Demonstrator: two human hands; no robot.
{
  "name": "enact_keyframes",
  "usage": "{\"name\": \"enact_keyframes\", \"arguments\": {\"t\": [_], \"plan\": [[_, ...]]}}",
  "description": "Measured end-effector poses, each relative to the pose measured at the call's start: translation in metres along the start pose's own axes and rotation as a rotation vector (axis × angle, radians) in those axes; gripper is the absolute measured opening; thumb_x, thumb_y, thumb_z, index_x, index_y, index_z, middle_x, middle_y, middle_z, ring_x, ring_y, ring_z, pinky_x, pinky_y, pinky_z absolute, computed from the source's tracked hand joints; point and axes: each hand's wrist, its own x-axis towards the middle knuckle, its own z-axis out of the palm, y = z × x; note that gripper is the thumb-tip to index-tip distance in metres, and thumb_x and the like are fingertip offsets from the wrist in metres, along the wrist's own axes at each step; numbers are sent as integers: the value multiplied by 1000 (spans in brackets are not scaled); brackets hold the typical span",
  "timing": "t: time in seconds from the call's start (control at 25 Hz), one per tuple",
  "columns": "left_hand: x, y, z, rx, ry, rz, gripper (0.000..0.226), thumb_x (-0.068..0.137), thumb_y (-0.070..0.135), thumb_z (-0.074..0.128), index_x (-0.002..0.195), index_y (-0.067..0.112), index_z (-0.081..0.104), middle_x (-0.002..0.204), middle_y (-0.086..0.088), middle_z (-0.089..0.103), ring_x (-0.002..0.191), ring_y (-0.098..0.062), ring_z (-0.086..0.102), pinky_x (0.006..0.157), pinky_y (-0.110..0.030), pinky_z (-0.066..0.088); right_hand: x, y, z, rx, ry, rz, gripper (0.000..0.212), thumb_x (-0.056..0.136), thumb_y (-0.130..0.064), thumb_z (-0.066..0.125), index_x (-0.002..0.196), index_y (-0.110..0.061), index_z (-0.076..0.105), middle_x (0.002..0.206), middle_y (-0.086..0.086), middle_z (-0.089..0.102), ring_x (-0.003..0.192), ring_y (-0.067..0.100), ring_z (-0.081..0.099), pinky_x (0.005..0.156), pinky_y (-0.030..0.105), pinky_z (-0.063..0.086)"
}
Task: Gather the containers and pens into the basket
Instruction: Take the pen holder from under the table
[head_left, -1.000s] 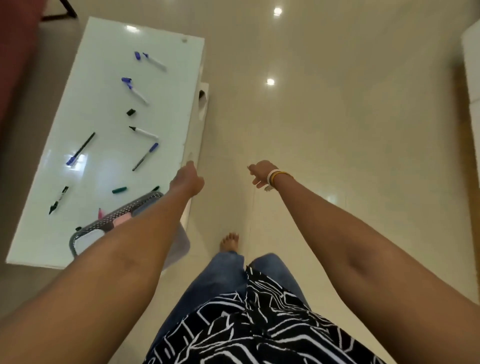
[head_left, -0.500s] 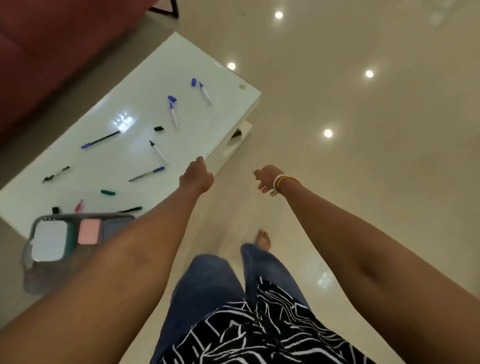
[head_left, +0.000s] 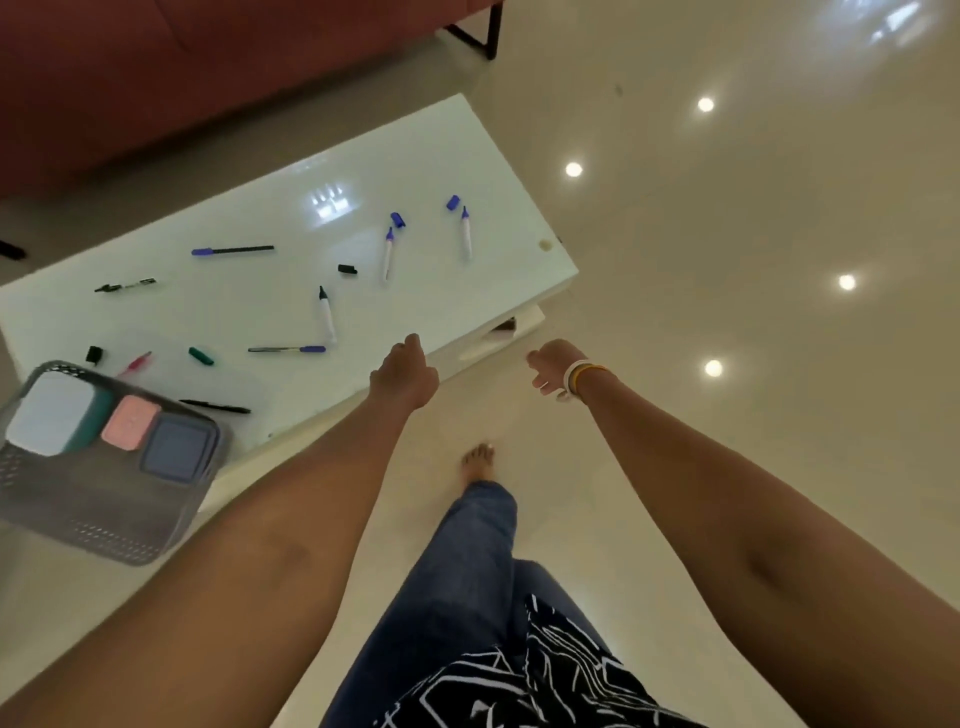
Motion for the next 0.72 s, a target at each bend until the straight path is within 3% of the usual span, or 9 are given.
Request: {"name": "enact_keyframes", "arguments": {"t": [0.16, 0.32, 0.52, 0.72], "plan": [[19, 22, 1, -18, -3, -34, 51, 92, 19, 45, 141, 8, 32, 140, -16, 45, 127, -35, 46, 100, -47, 38, 32, -4, -16, -84, -51, -2, 19, 93, -21, 41, 93, -8, 53, 90, 16, 68, 74, 28, 64, 69, 34, 48], [34, 40, 9, -22, 18, -88, 49, 93, 20, 43, 140, 10, 34, 139, -14, 46, 125, -34, 48, 99, -47, 37, 63, -9, -31, -182, -112, -36, 19, 94, -17, 42, 79, -11, 52, 89, 13, 67, 65, 22, 62, 57, 28, 47], [61, 69, 34, -87, 109, -165, 44, 96, 24, 41, 137, 11, 39, 136, -13, 49, 122, -34, 50, 99, -48, 33, 107, 2, -38, -196, -139, -56, 19, 91, -19, 44, 92, -5, 58, 95, 18, 71, 75, 27, 63, 69, 34, 48], [119, 78, 96, -70, 232, -166, 43, 99, 34, 34, 136, 12, 41, 140, -10, 46, 130, -29, 43, 105, -56, 27, 191, 35, -15, -255, -191, -53, 20, 91, -19, 43, 94, -5, 57, 91, 17, 68, 76, 27, 62, 60, 27, 46]]}}
